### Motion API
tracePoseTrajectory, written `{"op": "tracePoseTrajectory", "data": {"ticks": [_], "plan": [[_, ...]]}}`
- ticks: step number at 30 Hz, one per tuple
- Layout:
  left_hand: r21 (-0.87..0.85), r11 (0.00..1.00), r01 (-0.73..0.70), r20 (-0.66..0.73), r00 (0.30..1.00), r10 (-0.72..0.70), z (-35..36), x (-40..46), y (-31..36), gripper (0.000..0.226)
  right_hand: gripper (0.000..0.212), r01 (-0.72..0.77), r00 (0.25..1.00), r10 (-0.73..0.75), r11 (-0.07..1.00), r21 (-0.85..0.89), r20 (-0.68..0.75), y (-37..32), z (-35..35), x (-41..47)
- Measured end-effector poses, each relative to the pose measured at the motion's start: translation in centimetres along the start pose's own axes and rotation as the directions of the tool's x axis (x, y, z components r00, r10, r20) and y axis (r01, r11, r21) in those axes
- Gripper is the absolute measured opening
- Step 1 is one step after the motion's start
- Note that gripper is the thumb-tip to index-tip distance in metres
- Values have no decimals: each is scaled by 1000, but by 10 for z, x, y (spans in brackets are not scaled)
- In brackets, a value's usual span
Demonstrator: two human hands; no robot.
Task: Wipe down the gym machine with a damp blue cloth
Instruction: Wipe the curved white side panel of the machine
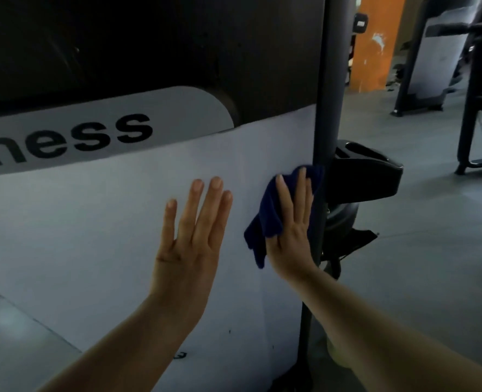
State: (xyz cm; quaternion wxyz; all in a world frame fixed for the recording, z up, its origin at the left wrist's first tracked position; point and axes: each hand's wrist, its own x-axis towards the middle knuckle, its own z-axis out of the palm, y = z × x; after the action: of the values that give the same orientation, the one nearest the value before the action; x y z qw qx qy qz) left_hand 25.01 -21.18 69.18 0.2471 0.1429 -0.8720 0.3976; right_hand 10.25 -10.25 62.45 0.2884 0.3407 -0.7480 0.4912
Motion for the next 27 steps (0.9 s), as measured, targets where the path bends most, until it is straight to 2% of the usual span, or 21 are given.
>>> {"op": "tracePoseTrajectory", "data": {"ticks": [4,8,10,12,16,19,22,27], "plan": [[53,998,-42,59,998,38,10,-8,13,136,57,-7,994,6,1000,-9,-114,-9,3,25],[52,998,-44,46,998,42,16,-6,11,137,58,-86,996,84,995,-55,-33,7,25,-45],[39,998,-59,31,998,58,18,-9,8,135,59,-163,987,163,987,8,14,6,27,-62],[33,996,-81,1,997,81,20,-11,6,131,62,-199,980,200,979,53,-12,-4,24,-47],[31,993,-113,-73,991,115,27,-14,4,124,61,-247,963,249,968,37,-103,-10,28,-37],[22,992,-122,-86,989,123,34,-24,8,121,68,-339,940,342,938,71,-23,-9,50,-89],[73,982,-177,-15,984,178,45,-44,20,121,65,-338,941,334,933,127,53,-12,55,-109],[164,970,-177,-24,983,183,64,-54,32,102,73,-300,953,302,952,62,-24,15,59,-104]]}}
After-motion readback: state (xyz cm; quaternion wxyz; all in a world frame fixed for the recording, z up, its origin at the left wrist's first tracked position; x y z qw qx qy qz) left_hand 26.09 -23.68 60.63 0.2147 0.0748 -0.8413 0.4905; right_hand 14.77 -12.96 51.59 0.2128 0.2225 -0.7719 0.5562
